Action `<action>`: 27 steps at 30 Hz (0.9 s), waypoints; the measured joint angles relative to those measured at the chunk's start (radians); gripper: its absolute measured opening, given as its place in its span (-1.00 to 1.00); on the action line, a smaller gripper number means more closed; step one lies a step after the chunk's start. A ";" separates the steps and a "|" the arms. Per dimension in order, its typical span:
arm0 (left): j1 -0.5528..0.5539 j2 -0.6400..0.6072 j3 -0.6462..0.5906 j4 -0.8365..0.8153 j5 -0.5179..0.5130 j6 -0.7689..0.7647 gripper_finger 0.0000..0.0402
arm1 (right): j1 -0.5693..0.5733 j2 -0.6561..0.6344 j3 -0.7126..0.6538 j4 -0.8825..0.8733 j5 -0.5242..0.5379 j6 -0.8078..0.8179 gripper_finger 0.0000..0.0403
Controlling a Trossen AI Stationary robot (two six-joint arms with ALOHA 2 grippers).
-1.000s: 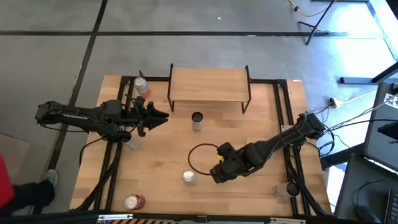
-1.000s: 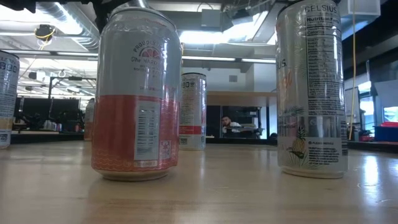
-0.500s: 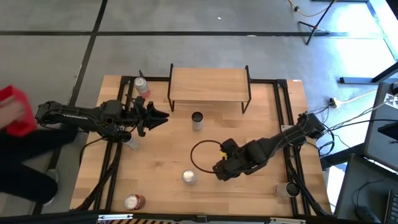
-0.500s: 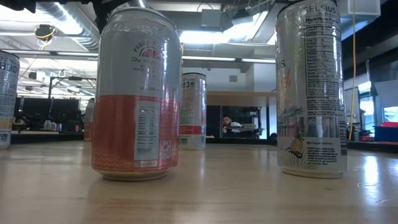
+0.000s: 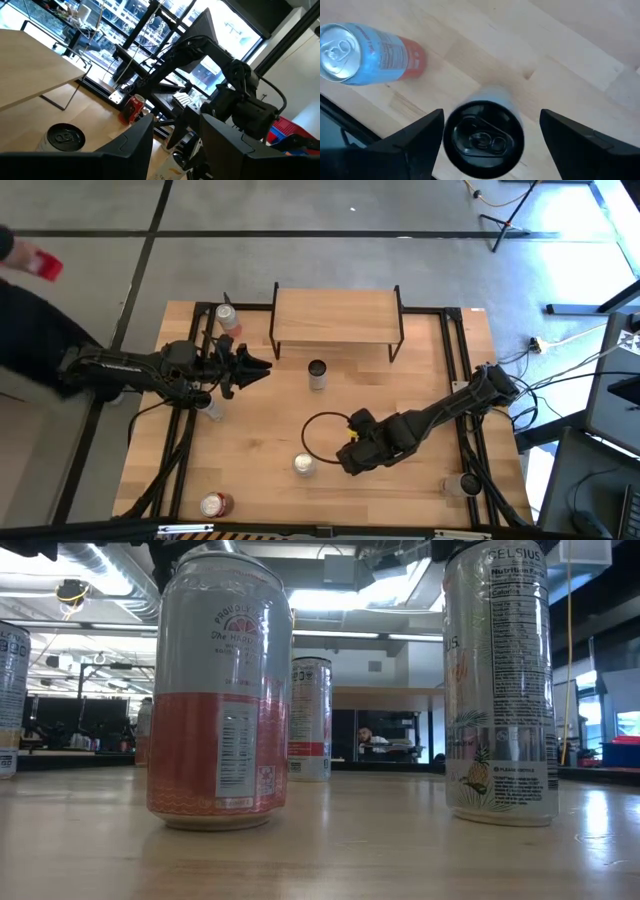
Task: Place canned beverage on shelf
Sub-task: Put the right white and yellow soda can on the shelf
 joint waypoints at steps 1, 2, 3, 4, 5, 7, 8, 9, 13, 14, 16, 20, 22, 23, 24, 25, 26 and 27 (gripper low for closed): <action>0.000 0.000 0.000 -0.001 0.000 0.002 -0.22 | 0.006 0.004 0.001 0.008 -0.001 0.000 0.58; 0.000 0.000 0.000 -0.001 0.000 0.003 -0.22 | 0.007 0.006 0.002 0.013 -0.003 -0.001 0.58; 0.000 0.000 0.000 0.000 0.000 0.004 -0.22 | 0.011 0.008 0.002 0.014 -0.005 -0.001 0.58; 0.000 0.000 0.000 0.000 0.000 0.004 -0.22 | 0.014 0.013 0.002 0.013 -0.011 -0.001 0.58; 0.000 0.000 0.000 0.000 0.000 0.004 -0.22 | 0.019 0.018 0.002 0.013 -0.011 -0.001 0.58; 0.000 0.000 0.000 -0.002 -0.001 0.005 -0.22 | 0.020 0.028 0.001 0.012 -0.008 0.004 0.58; 0.000 0.000 0.000 -0.001 -0.002 0.005 -0.22 | 0.020 0.032 0.001 0.014 -0.010 0.004 0.58; 0.000 0.000 0.000 -0.001 -0.003 0.005 -0.22 | 0.020 0.034 0.001 0.014 -0.010 0.002 0.58; 0.000 0.000 0.000 -0.004 -0.004 0.005 -0.22 | 0.018 0.053 0.001 0.008 -0.010 -0.010 0.55; 0.000 0.000 0.000 -0.005 -0.004 0.005 -0.22 | 0.018 0.053 0.001 0.008 -0.011 -0.023 0.52; 0.000 0.000 0.000 -0.006 -0.004 0.005 -0.22 | 0.018 0.052 0.001 0.008 -0.012 -0.041 0.39; 0.000 0.000 0.000 -0.007 -0.004 0.006 -0.22 | 0.018 0.050 0.002 0.010 -0.013 -0.122 0.09; 0.000 0.000 0.000 -0.009 0.000 0.006 -0.22 | 0.018 0.046 0.002 0.015 -0.025 -0.197 0.09; 0.000 0.000 0.000 -0.009 0.001 0.006 -0.22 | 0.018 0.045 0.002 0.020 -0.029 -0.247 0.09; 0.000 0.000 0.000 -0.009 0.001 0.006 -0.22 | 0.018 0.043 0.003 0.027 -0.035 -0.307 0.09; 0.000 0.000 0.000 -0.009 0.002 0.006 -0.22 | 0.018 0.041 0.010 0.029 -0.037 -0.366 0.09; 0.000 0.000 0.000 -0.010 0.002 0.006 -0.22 | 0.017 0.039 0.017 0.030 -0.037 -0.425 0.09; 0.000 0.000 0.000 -0.009 0.004 0.006 -0.22 | 0.014 0.037 0.026 0.031 -0.036 -0.491 0.09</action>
